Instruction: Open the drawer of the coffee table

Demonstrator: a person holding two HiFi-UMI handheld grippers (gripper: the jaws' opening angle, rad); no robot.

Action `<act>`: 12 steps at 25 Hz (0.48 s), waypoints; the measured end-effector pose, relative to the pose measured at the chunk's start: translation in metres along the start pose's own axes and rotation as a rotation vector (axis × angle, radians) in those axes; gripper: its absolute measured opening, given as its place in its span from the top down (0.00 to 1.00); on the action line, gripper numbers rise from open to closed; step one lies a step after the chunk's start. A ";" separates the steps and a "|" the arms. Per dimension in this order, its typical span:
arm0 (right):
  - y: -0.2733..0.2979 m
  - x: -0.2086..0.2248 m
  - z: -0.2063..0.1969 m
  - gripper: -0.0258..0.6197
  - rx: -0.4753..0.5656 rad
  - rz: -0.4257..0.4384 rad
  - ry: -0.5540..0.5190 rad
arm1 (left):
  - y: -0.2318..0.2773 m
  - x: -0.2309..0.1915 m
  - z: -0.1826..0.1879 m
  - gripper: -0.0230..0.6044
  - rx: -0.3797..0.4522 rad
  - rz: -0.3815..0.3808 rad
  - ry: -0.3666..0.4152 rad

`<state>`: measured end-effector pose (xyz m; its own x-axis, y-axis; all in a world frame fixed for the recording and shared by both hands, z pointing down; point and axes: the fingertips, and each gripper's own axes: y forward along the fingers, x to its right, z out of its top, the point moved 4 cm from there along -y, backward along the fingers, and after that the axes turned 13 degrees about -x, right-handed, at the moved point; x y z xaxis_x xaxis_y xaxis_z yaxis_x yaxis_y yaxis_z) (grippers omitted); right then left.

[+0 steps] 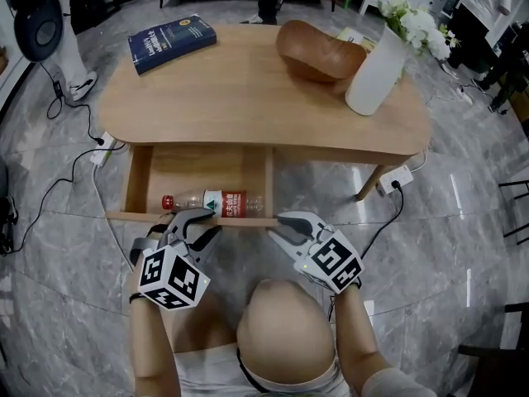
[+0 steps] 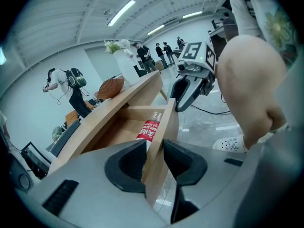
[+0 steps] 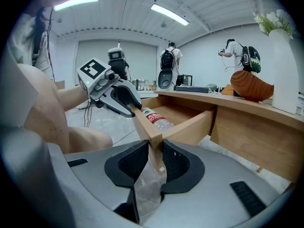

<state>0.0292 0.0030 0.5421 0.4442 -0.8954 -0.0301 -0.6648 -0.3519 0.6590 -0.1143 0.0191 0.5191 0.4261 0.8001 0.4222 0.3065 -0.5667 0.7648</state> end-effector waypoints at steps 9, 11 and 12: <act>0.000 -0.009 -0.003 0.81 -0.005 0.021 0.004 | -0.003 0.008 -0.004 0.77 0.002 0.011 0.001; -0.001 -0.010 -0.003 0.81 -0.003 0.022 0.005 | -0.004 0.009 -0.005 0.77 0.012 0.009 -0.010; -0.001 -0.010 -0.003 0.81 -0.002 0.022 0.004 | -0.004 0.009 -0.005 0.77 0.018 0.007 -0.016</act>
<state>0.0271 0.0134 0.5445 0.4319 -0.9019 -0.0119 -0.6735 -0.3312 0.6609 -0.1165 0.0297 0.5221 0.4417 0.7928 0.4200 0.3183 -0.5762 0.7528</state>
